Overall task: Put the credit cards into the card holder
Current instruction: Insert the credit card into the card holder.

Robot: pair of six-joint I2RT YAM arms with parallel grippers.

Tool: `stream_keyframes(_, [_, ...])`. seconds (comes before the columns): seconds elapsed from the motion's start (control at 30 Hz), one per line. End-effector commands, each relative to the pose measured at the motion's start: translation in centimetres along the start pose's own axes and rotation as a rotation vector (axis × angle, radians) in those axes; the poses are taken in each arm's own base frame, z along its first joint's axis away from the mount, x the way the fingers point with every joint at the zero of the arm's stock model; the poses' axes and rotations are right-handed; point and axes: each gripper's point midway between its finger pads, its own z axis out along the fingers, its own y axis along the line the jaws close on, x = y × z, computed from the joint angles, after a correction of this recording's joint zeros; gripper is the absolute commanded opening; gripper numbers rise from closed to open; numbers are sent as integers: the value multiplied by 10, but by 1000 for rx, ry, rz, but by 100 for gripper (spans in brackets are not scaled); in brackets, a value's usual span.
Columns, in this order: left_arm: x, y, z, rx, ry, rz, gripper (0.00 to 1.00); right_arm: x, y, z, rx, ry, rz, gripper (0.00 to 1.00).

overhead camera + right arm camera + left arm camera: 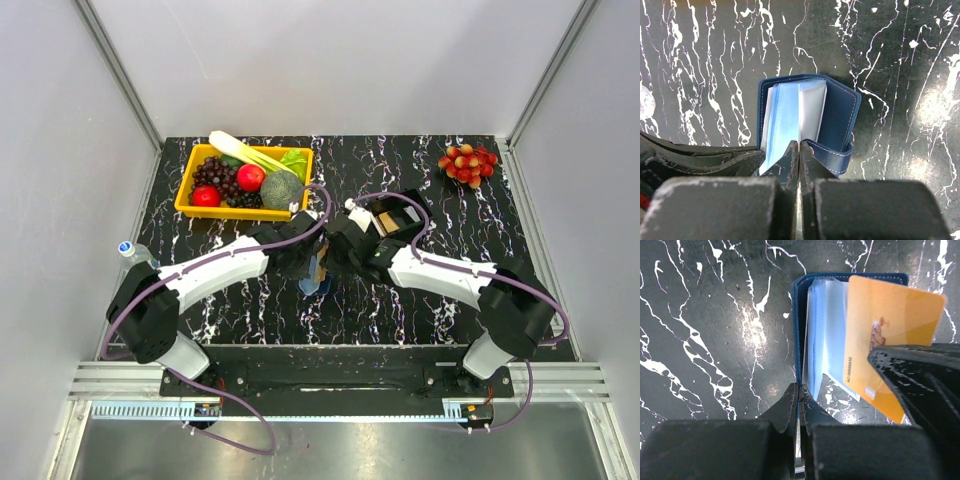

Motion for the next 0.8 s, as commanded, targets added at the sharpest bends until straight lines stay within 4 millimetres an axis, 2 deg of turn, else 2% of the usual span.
stream_keyframes(0.0, [-1, -1, -1, 8, -43, -28, 0, -9, 6, 0, 18, -52, -28, 0])
stream_keyframes(0.3, [13, 5, 12, -14, -23, -52, 0, 12, -16, 19, 106, 24, -90, 0])
stream_keyframes(0.57, [19, 10, 18, -35, -9, -60, 0, 15, -38, 11, 185, 38, -140, 0])
stream_keyframes(0.67, [20, 10, 21, -39, -7, -61, 0, 18, -35, 9, 162, 59, -177, 0])
stream_keyframes(0.77, [26, 11, 27, -44, 9, -66, 0, 30, -27, 14, 101, 133, -213, 0])
